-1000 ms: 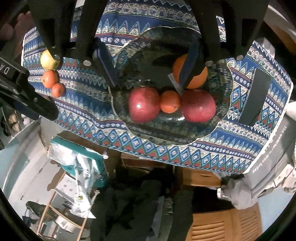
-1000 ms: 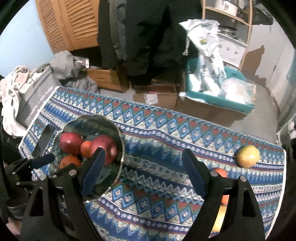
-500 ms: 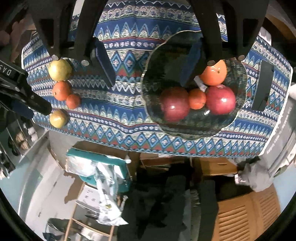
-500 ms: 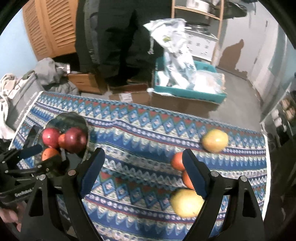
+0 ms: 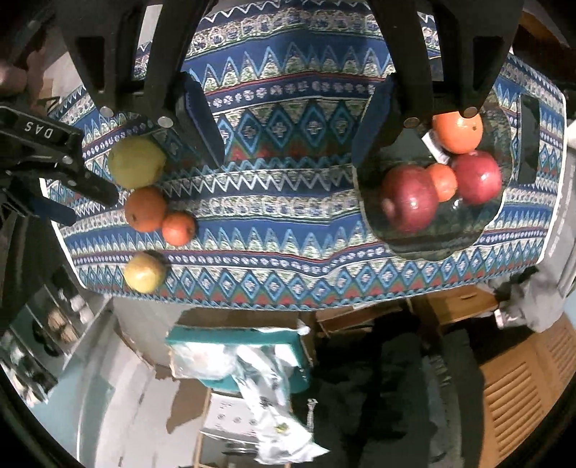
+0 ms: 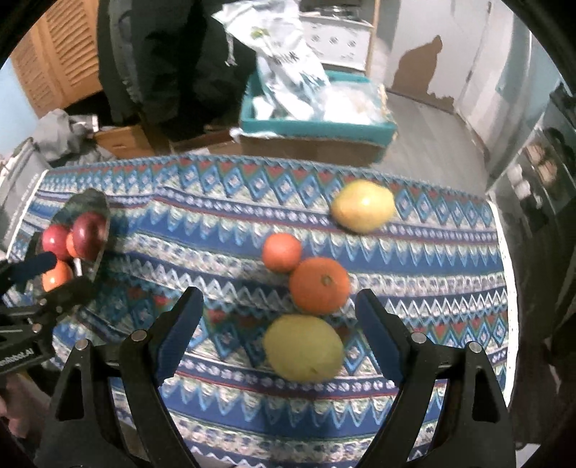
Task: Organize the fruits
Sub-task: 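Move both tools back from the plate toward the remaining fruit, then close the right tool on the large green pomelo and lift it, then grasp a brownish orange with the left tool while the right tool holds the pomelo, then carry the orange in the left tool and the pomelo in the right tool to the plate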
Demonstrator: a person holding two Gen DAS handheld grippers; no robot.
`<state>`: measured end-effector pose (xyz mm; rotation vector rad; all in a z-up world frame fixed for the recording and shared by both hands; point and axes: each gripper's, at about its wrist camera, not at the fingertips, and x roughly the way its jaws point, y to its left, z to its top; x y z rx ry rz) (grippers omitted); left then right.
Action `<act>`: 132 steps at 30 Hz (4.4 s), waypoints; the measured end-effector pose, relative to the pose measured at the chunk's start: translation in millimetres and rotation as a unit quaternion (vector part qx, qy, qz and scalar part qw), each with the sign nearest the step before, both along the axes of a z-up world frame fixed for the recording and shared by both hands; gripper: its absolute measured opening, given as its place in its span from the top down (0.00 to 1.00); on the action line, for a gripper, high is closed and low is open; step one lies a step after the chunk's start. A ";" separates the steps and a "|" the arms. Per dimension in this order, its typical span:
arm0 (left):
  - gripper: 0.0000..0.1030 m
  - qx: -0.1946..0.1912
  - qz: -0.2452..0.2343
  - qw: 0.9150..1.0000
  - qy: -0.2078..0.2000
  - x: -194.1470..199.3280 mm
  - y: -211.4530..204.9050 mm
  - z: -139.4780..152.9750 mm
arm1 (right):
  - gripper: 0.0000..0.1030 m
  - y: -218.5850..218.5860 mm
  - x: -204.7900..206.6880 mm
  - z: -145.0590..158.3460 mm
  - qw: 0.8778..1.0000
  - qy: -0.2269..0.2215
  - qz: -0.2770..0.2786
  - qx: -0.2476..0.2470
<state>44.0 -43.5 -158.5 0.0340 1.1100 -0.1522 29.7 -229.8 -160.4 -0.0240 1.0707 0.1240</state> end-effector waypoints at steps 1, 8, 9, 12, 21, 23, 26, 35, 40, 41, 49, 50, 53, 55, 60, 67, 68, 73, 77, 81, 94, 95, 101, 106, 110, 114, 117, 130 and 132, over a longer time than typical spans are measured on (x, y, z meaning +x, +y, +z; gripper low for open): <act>0.28 0.003 -0.003 1.000 0.001 0.6 -3.7 -1.4 | 0.16 -4.1 -1.0 -3.2 1.000 0.003 -0.003 0.000; 0.28 0.036 -0.017 0.999 0.014 5.3 -26.1 -18.9 | 0.16 -25.6 -4.9 -32.6 0.999 0.035 -0.012 0.006; 0.28 0.042 -0.018 0.999 0.015 6.2 -27.7 -21.4 | 0.16 -26.3 -4.9 -37.1 0.999 0.041 -0.011 0.006; 0.28 0.057 -0.023 0.998 0.022 9.0 -33.5 -30.9 | 0.16 -26.2 -4.1 -53.1 0.998 0.059 -0.004 -0.002; 0.28 0.059 -0.020 0.997 0.049 12.8 -38.3 -52.4 | 0.16 -21.2 1.3 -88.9 0.994 0.104 0.020 -0.003; 0.28 0.062 -0.020 0.997 0.051 13.7 -39.4 -55.4 | 0.16 -20.4 3.3 -96.6 0.993 0.113 0.026 0.001; 0.28 0.068 -0.022 0.996 0.055 14.3 -41.8 -59.7 | 0.16 -19.3 5.1 -106.1 0.992 0.125 0.028 0.003; 0.28 0.066 -0.026 0.995 0.063 16.6 -47.3 -66.2 | 0.21 -20.5 4.5 -115.2 0.991 0.128 0.029 0.010; 0.28 0.065 -0.028 0.996 0.061 18.6 -50.0 -66.9 | 0.22 -20.5 3.1 -120.1 0.992 0.122 0.029 0.006; 0.28 0.063 -0.027 0.996 0.059 19.2 -50.3 -66.0 | 0.23 -21.9 1.0 -119.4 0.992 0.119 0.026 0.010; 0.28 0.042 -0.029 0.997 0.058 24.6 -57.1 -62.3 | 0.23 -38.0 -7.1 -91.8 0.996 0.085 0.002 0.026; 0.28 0.038 -0.030 0.997 0.059 25.3 -58.2 -62.1 | 0.23 -41.6 -7.6 -88.2 0.996 0.080 -0.003 0.029; 0.28 0.021 -0.029 0.997 0.063 29.9 -62.5 -60.6 | 0.23 -51.4 -6.7 -79.2 0.997 0.068 -0.018 0.031; 0.28 0.013 -0.029 0.997 0.064 33.8 -66.3 -59.7 | 0.23 -57.9 -5.8 -73.3 0.997 0.059 -0.025 0.031; 0.28 0.008 -0.026 0.998 0.063 45.7 -78.9 -57.2 | 0.23 -70.2 -2.1 -64.2 0.997 0.037 -0.050 0.039; 0.27 -0.014 -0.015 0.998 0.061 71.6 -94.2 -54.1 | 0.23 -94.3 11.2 -63.2 0.995 0.024 -0.086 0.045; 0.27 -0.018 -0.012 0.998 0.061 76.3 -97.1 -54.2 | 0.23 -98.7 13.1 -63.0 0.994 0.022 -0.091 0.047; 0.27 -0.029 -0.009 0.997 0.069 94.8 -111.1 -60.0 | 0.23 -109.8 22.5 -63.7 0.993 0.017 -0.105 0.049; 0.27 -0.024 -0.012 0.997 0.079 107.7 -124.0 -70.6 | 0.23 -116.2 30.5 -66.3 0.993 0.015 -0.111 0.044; 0.27 -0.025 -0.013 0.996 0.087 115.8 -131.3 -78.0 | 0.23 -123.8 35.4 -69.6 0.991 0.016 -0.120 0.050; 0.35 -0.048 -0.022 0.992 0.118 128.6 -154.0 -97.6 | 0.23 -130.0 38.8 -81.0 0.990 0.029 -0.128 0.057; 0.41 -0.048 -0.022 0.991 0.121 128.5 -154.7 -99.6 | 0.23 -130.8 39.0 -82.0 0.989 0.030 -0.130 0.057; 0.55 -0.054 -0.033 0.989 0.136 125.6 -156.3 -109.9 | 0.23 -131.3 39.5 -82.5 0.989 0.030 -0.132 0.060; 0.57 -0.059 -0.044 0.989 0.130 122.6 -154.0 -109.0 | 0.23 -131.2 39.8 -81.6 0.989 0.030 -0.131 0.060; 0.57 -0.047 -0.050 0.991 0.112 113.6 -150.6 -101.8 | 0.23 -129.8 39.2 -77.1 0.989 0.024 -0.131 0.059; 0.57 -0.028 -0.059 0.994 0.083 105.1 -148.6 -90.4 | 0.23 -127.4 37.9 -68.8 0.990 0.012 -0.129 0.051; 0.57 -0.017 -0.064 0.996 0.061 97.0 -144.9 -78.0 | 0.23 -126.6 35.0 -63.1 0.991 0.004 -0.127 0.046; 0.57 -0.017 -0.054 0.998 -0.001 69.2 -117.2 -19.6 | 0.23 -105.4 20.9 -19.5 0.993 -0.045 -0.101 0.028; 0.57 -0.018 -0.052 0.998 -0.011 62.9 -112.8 -11.0 | 0.23 -102.0 17.9 -13.4 0.994 -0.051 -0.096 0.029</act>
